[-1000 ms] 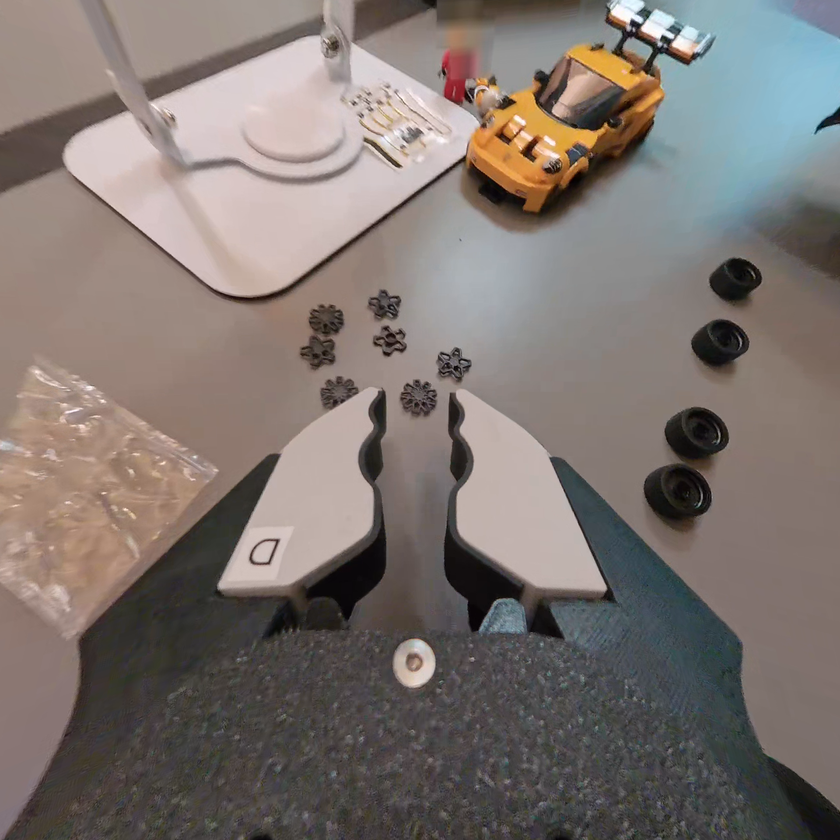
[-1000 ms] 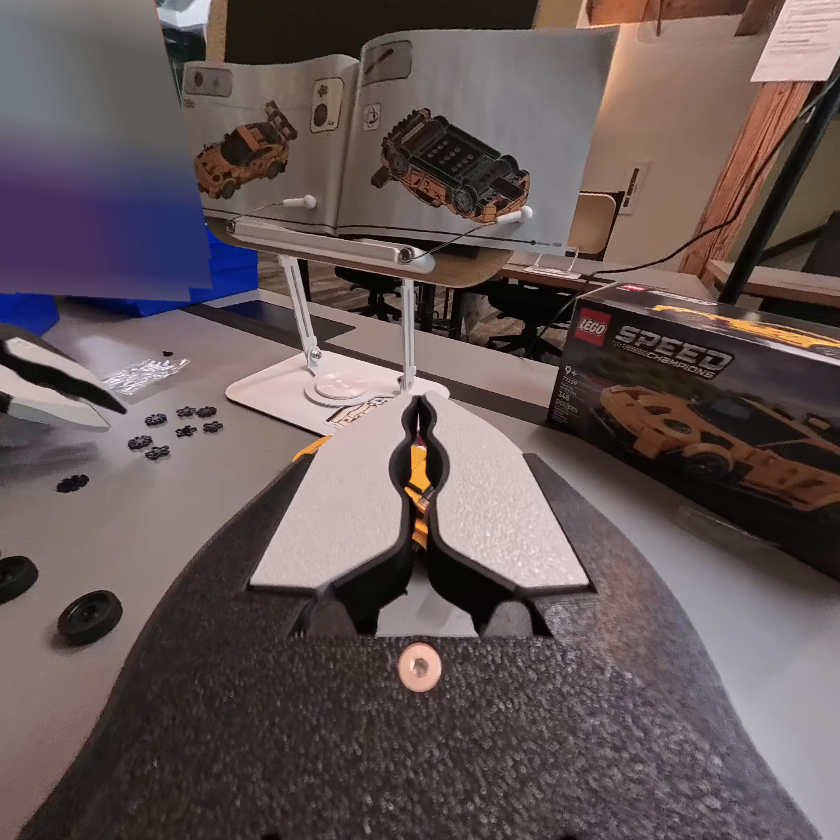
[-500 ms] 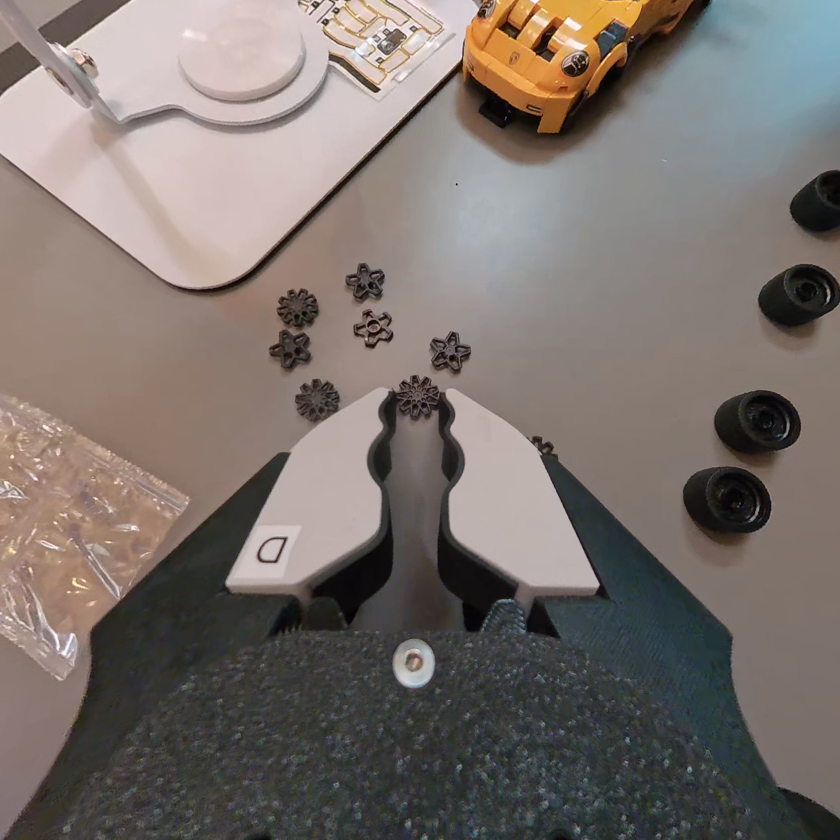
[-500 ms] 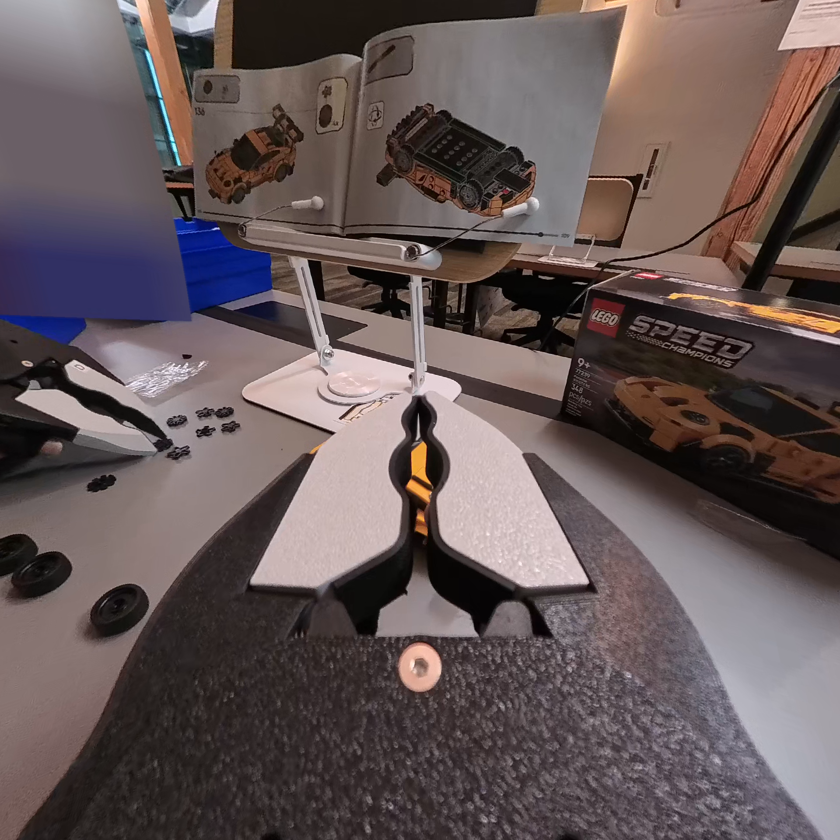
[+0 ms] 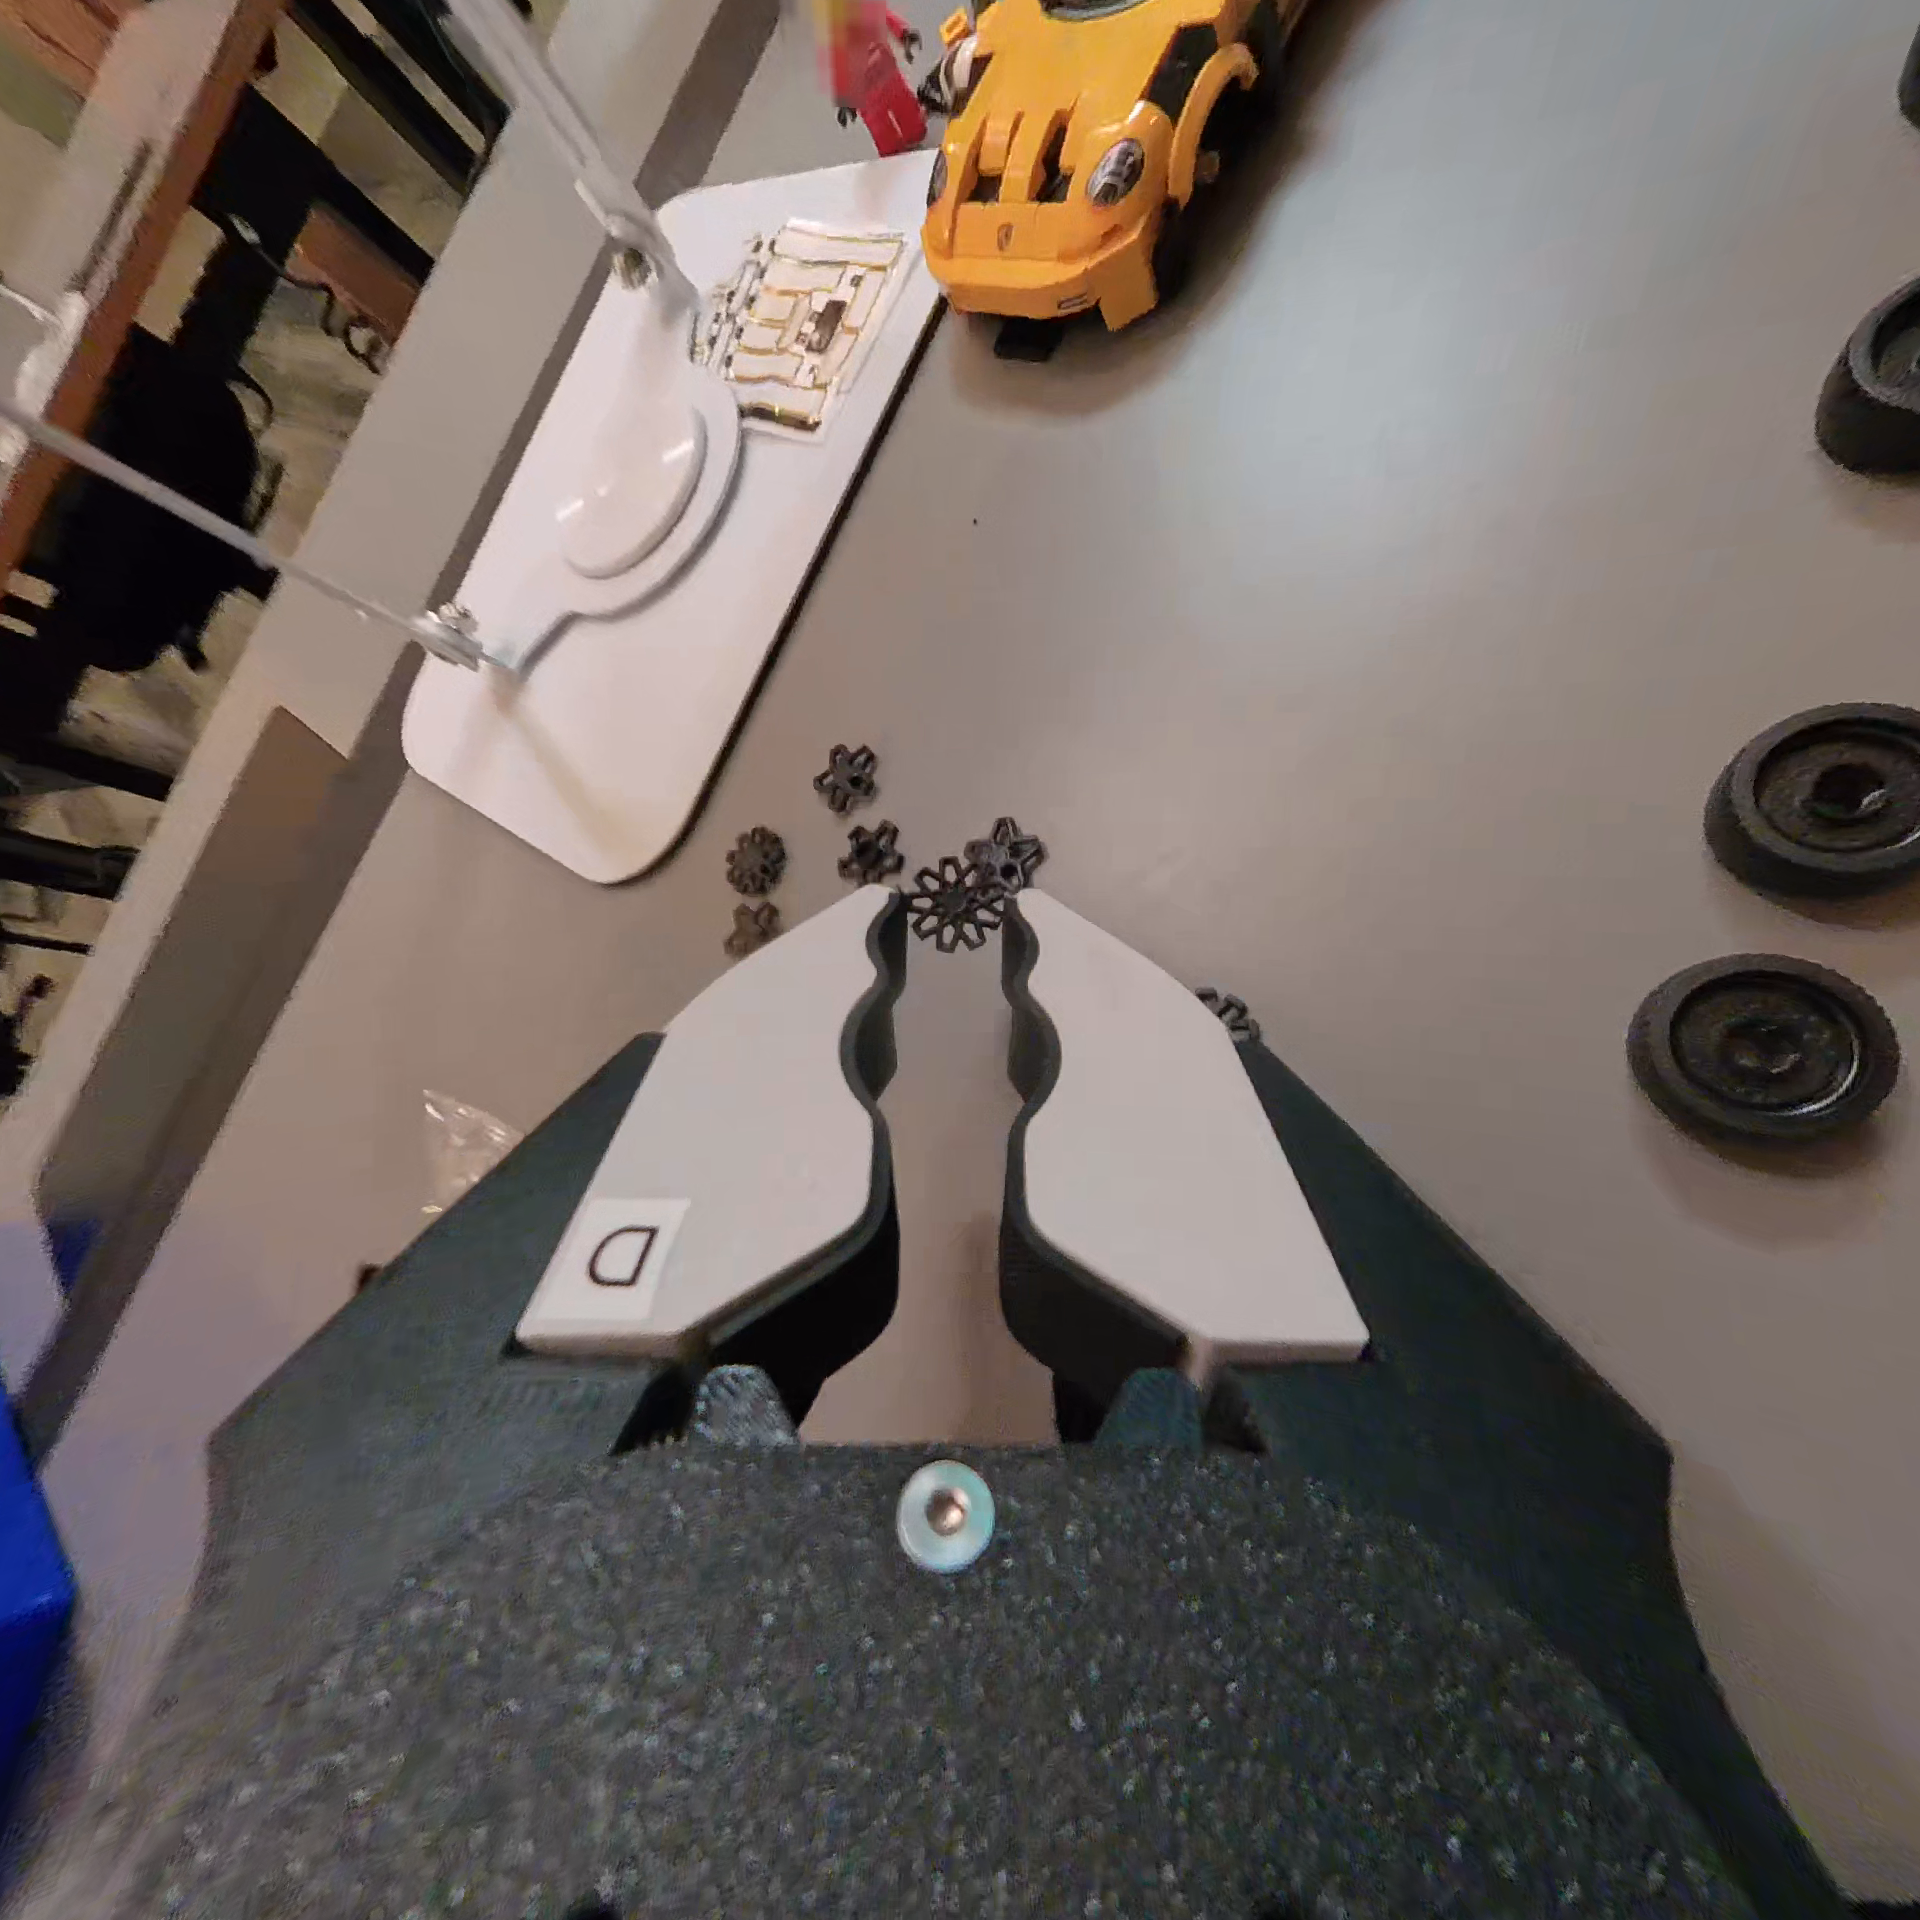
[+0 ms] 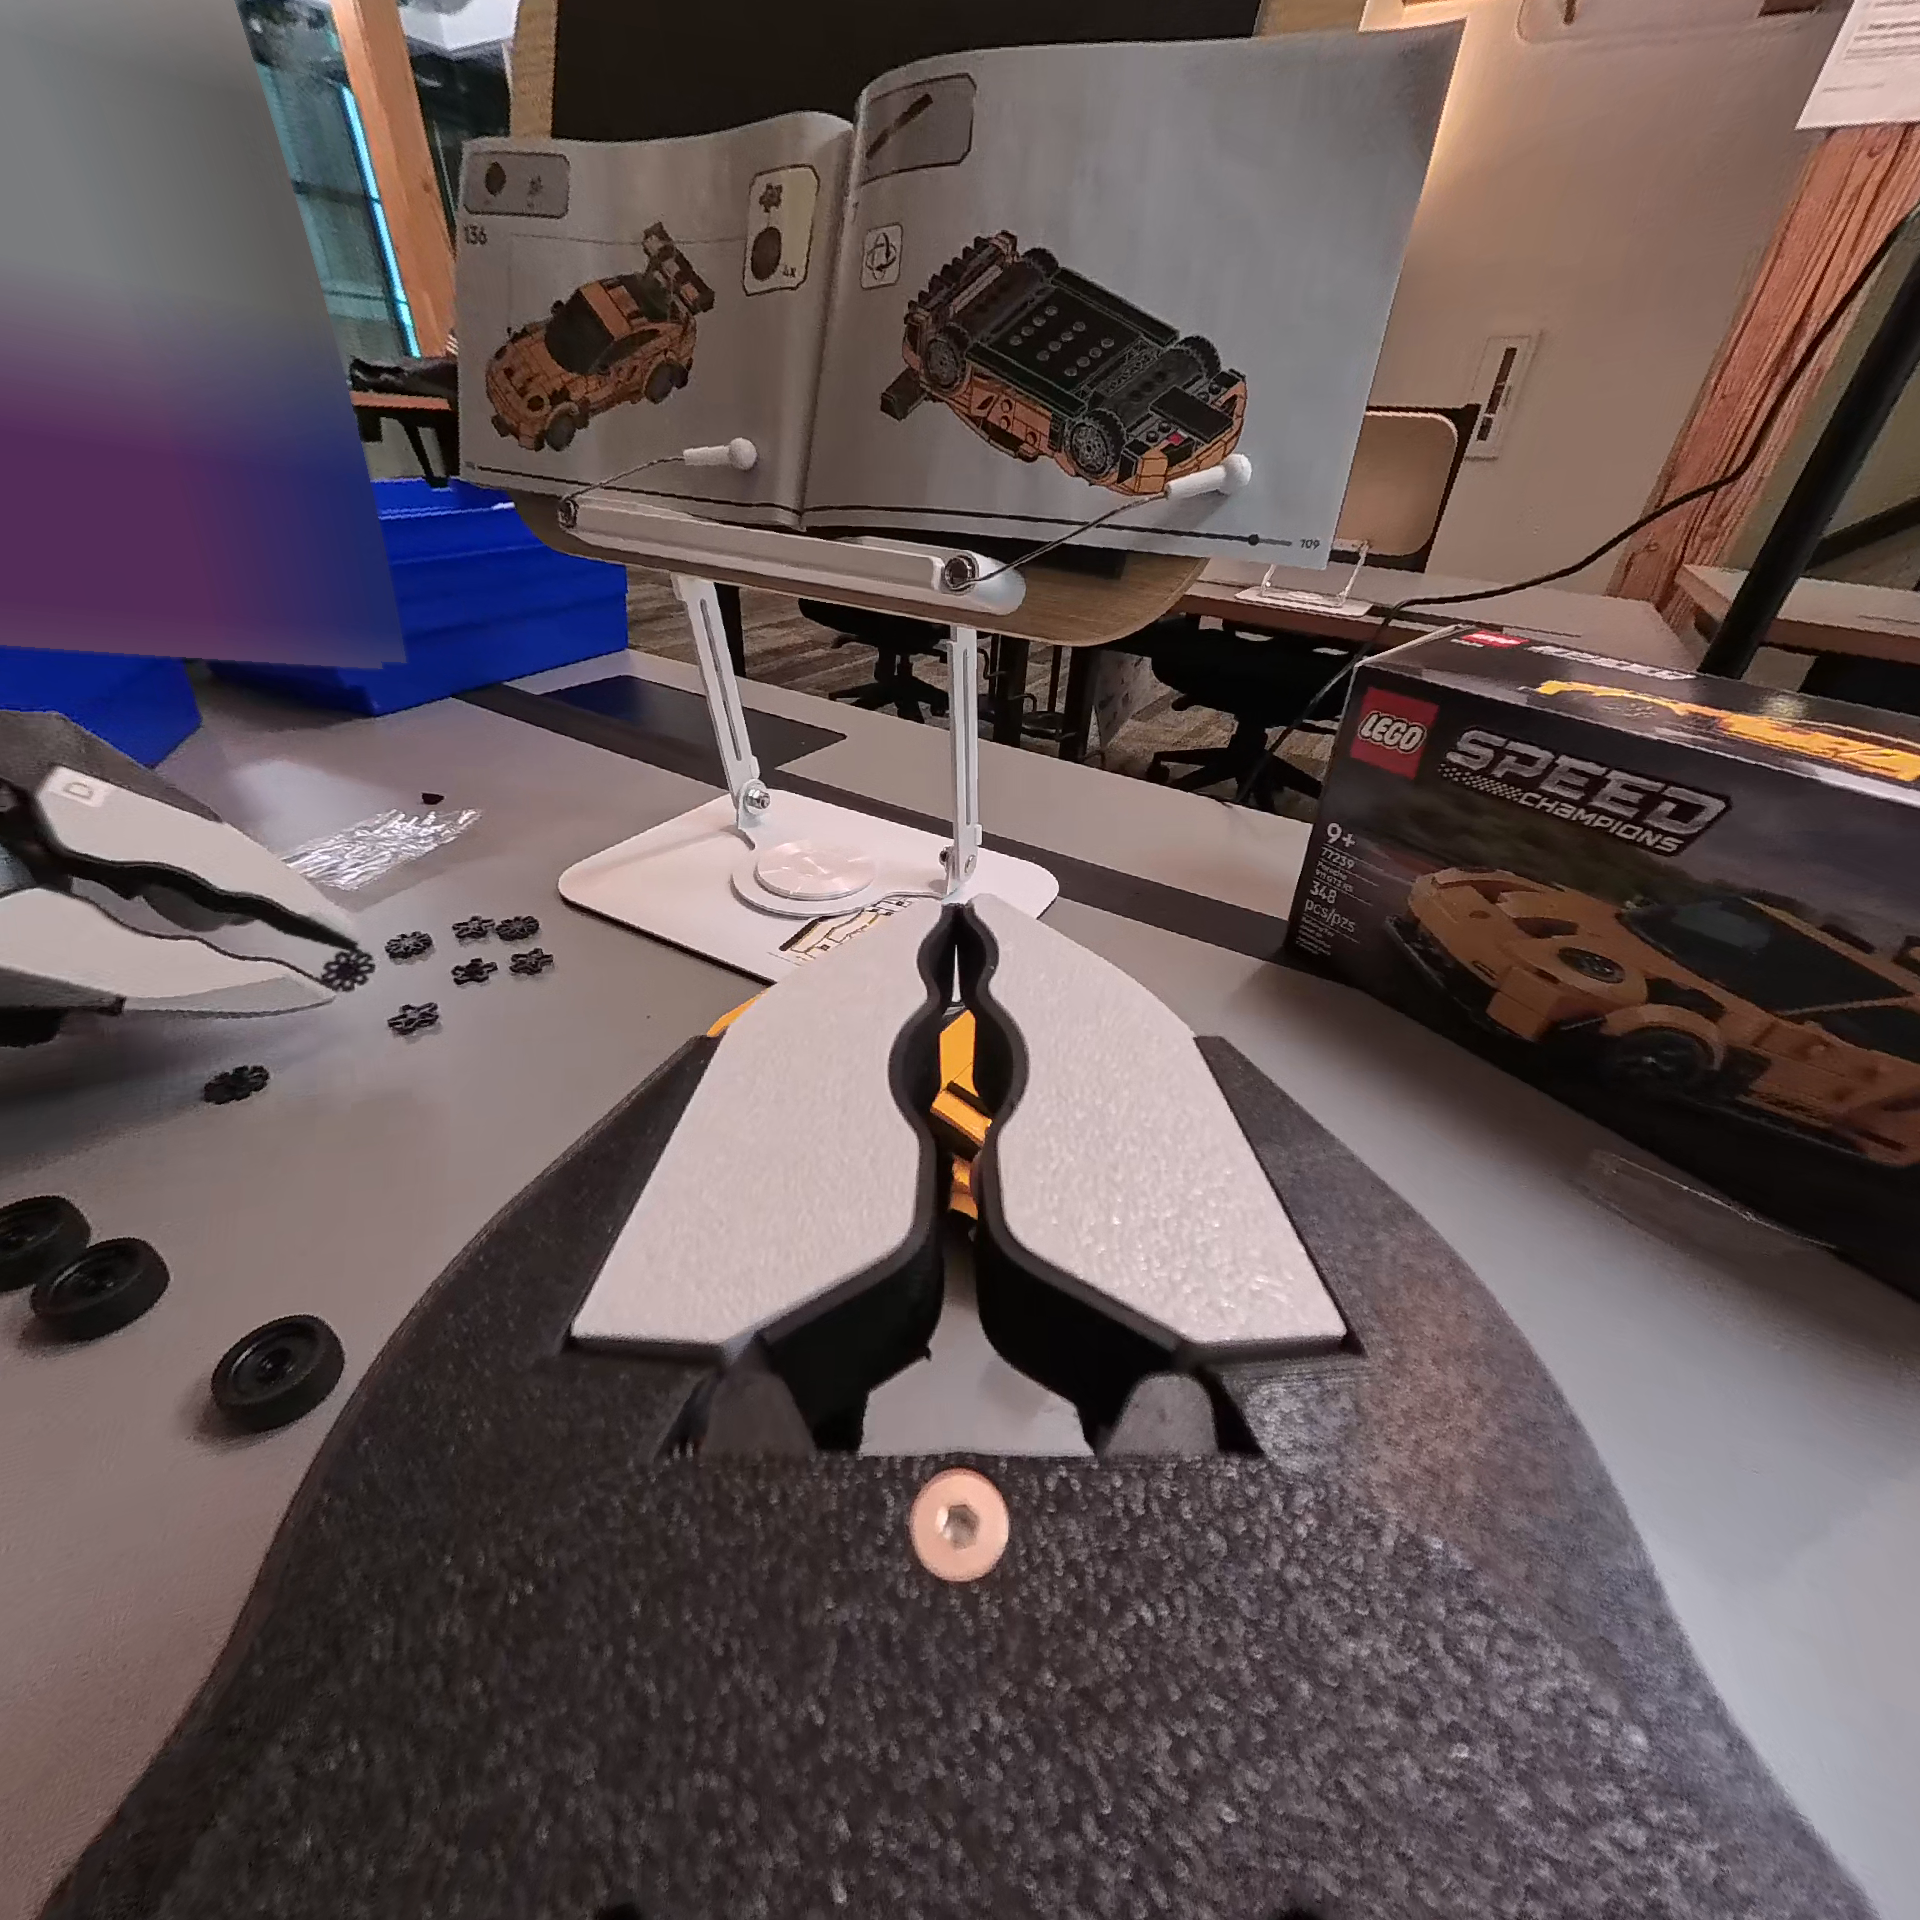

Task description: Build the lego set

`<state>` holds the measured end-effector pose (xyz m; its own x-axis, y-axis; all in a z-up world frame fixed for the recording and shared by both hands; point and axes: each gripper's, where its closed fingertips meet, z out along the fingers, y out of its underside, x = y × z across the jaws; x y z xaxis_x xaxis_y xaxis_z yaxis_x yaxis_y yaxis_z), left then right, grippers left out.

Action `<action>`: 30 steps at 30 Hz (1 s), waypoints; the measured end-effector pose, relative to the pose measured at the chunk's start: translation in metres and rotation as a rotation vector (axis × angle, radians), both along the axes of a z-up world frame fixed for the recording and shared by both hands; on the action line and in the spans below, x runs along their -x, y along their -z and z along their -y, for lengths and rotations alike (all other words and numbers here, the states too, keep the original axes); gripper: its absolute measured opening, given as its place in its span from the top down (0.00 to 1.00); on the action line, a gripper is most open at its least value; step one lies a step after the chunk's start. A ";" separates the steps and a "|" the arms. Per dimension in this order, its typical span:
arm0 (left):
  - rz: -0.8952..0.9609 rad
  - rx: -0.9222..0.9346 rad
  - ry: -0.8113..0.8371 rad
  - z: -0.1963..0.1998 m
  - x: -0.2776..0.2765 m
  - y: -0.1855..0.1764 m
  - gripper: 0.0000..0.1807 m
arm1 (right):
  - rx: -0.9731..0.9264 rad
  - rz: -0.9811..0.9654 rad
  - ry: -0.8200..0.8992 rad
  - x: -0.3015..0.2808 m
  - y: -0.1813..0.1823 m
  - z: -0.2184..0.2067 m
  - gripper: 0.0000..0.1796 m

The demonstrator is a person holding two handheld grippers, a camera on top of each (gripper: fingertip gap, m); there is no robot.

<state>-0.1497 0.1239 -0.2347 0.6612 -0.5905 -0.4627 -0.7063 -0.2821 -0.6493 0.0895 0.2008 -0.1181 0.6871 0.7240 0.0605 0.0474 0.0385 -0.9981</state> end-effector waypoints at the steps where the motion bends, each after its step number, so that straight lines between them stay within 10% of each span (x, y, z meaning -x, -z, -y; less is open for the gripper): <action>1: 0.033 0.029 -0.013 0.000 0.002 0.002 0.91 | 0.001 0.000 -0.001 0.000 0.000 0.000 1.00; 10: 0.231 0.172 -0.296 -0.009 0.049 0.014 0.80 | 0.015 0.003 -0.007 0.001 0.002 0.000 1.00; 30: 0.402 0.317 -0.113 -0.013 -0.011 0.022 0.87 | 0.032 0.005 -0.027 0.002 0.002 0.002 1.00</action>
<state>-0.1392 0.1366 -0.2563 0.8176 -0.5749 0.0310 -0.3724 -0.5691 -0.7331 0.0871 0.1987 -0.1205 0.6671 0.7439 0.0403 0.0520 0.0074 -0.9986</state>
